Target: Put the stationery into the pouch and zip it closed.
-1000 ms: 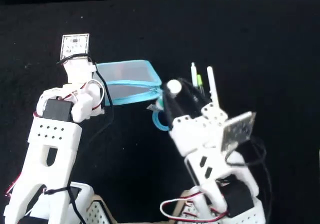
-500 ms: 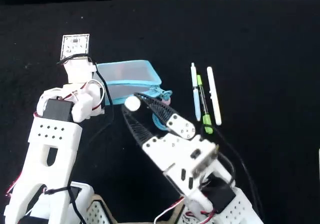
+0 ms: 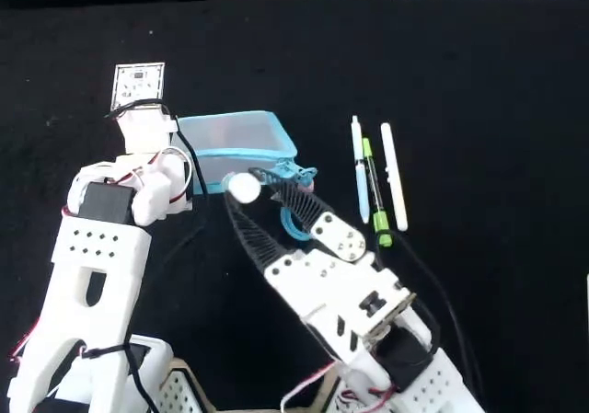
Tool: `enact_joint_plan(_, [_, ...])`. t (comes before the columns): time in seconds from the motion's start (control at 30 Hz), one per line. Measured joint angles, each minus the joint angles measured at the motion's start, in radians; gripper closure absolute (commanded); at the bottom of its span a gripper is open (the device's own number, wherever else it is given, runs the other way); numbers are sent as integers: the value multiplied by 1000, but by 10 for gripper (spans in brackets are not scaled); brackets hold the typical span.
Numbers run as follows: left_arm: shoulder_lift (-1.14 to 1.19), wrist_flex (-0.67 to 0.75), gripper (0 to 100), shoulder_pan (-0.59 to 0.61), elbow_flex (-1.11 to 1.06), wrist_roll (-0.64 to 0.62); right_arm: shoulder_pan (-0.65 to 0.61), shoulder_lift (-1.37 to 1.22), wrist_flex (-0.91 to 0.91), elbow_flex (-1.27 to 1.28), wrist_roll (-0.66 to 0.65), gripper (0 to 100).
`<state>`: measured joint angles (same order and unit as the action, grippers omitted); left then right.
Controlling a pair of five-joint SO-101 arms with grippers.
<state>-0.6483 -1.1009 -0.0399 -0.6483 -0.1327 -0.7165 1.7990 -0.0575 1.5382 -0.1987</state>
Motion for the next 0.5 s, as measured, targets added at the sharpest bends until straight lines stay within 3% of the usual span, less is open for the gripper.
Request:
enact_joint_plan(0.2, [0,0,970,0,0,0,23,0,149,144,-2,988])
enact_joint_plan(0.5, [0,0,970,0,0,0,21,2,46,146,-2,987])
